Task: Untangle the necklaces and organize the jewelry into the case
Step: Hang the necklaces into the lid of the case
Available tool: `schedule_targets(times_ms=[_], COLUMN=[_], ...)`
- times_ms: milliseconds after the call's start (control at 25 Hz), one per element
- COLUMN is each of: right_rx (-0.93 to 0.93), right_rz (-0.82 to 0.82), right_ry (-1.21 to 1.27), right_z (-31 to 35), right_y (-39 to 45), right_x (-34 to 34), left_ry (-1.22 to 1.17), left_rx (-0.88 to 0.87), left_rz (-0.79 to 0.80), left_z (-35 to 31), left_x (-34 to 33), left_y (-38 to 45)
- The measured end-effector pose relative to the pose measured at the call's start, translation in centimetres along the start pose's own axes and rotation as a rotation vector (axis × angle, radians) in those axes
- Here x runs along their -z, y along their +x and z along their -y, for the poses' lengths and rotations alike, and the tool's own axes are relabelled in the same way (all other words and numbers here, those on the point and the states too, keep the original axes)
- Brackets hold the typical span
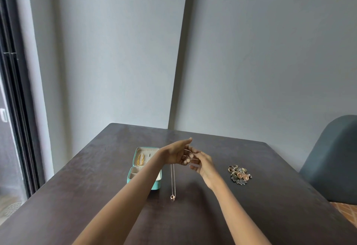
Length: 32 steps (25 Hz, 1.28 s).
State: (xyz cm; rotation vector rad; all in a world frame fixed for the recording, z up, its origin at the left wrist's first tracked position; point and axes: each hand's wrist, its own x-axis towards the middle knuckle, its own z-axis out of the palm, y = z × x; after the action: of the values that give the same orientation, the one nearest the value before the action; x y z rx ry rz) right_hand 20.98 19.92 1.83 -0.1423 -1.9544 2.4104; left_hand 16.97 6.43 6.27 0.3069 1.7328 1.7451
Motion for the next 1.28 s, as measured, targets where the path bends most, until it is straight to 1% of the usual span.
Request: schedule_targets(times_ms=[120,200,320,440,520,600,680,760,960,1040,1200,1280], right_rx=[-0.005,0.012,0.041,0.028,0.005,-0.018,-0.038,-0.057,-0.082,-0.092,-0.108,-0.119], right_rz=[0.096,0.088,0.011,-0.044,-0.112,-0.167,-0.191,-0.220,-0.284,-0.310,-0.340,-0.358], right_ry=[-0.040,-0.095,-0.138,-0.117,-0.066,0.024,0.107,0.165,0.228,0.221,0.221,0.220], right_z=[0.4,0.5,0.1,-0.4,-0.6,-0.8,-0.8,-0.9,-1.0,-1.2,-1.2,-1.3], right_y=[-0.1,-0.1,-0.2,-0.5,-0.6,-0.8,-1.0,-1.1,-1.0,-1.1,-1.2,-1.2], right_x=[0.3,0.4,0.5,0.3,-0.1,-0.7,-1.4,-2.2,-3.3,-3.4,-3.7,-3.7], left_ry=[0.062,0.138,0.229,0.372,0.445,0.513,0.647,0.802,1.067,1.078,1.070,1.082], left_rx=[0.017,0.028,0.053,0.116,0.124,0.159,0.208,0.236,0.174,0.134,0.085,0.031], left_rz=[0.025,0.049,0.020,-0.028,-0.052,-0.042,0.006,-0.007,-0.092,-0.175,-0.284,-0.343], left_z=[-0.1,-0.3,-1.3,-2.5,-3.3,-4.1,-5.0,-5.8,-7.1,-7.5,-7.2,-7.0], left_x=[0.0,0.0,0.4,0.5,0.4,0.1,-0.3,-0.8,-1.6,-1.7,-0.8,-0.3], left_y=[-0.2,-0.3,-0.1,-0.3,-0.2,-0.3,-0.4,-0.3,-0.3,-0.3,1.1,1.6])
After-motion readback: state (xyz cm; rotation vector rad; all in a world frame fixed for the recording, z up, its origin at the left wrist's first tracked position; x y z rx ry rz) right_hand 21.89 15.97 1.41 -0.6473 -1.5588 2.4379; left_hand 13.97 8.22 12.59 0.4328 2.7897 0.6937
